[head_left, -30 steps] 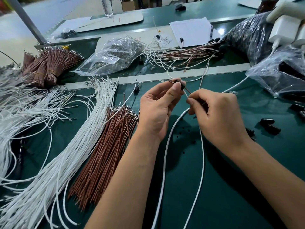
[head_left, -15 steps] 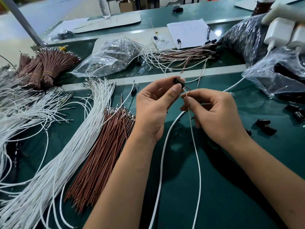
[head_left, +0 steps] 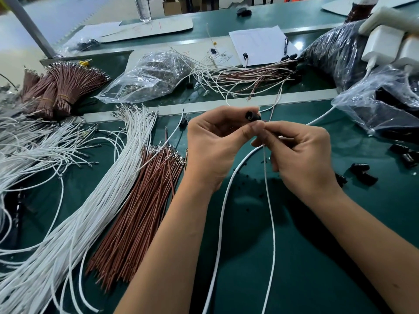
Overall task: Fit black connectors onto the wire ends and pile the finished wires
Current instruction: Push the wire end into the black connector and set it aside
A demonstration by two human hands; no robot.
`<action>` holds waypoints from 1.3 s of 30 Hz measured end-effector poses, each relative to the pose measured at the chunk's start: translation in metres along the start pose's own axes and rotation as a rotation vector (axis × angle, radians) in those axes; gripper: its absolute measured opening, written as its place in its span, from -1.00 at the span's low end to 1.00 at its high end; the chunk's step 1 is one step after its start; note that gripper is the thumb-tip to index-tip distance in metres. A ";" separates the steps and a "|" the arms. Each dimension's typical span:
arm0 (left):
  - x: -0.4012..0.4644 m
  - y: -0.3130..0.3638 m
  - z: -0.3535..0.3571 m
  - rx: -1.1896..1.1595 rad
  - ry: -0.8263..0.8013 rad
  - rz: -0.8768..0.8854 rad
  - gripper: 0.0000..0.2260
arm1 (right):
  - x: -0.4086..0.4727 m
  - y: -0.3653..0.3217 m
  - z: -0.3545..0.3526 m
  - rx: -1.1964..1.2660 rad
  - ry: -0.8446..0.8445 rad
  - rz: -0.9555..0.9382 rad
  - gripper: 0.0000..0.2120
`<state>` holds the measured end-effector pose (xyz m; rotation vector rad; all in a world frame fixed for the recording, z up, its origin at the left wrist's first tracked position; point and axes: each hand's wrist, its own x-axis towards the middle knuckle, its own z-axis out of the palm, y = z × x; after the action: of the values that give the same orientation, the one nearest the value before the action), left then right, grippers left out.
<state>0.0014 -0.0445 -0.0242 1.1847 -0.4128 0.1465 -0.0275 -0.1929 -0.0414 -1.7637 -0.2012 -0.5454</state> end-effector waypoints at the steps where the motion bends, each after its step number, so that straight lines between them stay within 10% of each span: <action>1: 0.000 0.000 0.001 0.010 -0.006 -0.002 -0.77 | 0.000 0.000 0.000 -0.002 -0.001 -0.013 -0.88; 39: -0.004 0.009 0.011 0.112 -0.142 0.075 -0.67 | 0.005 -0.007 -0.009 0.096 -0.050 -0.069 -0.91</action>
<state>-0.0082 -0.0509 -0.0144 1.2944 -0.5807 0.1522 -0.0287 -0.2003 -0.0313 -1.6825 -0.3187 -0.5328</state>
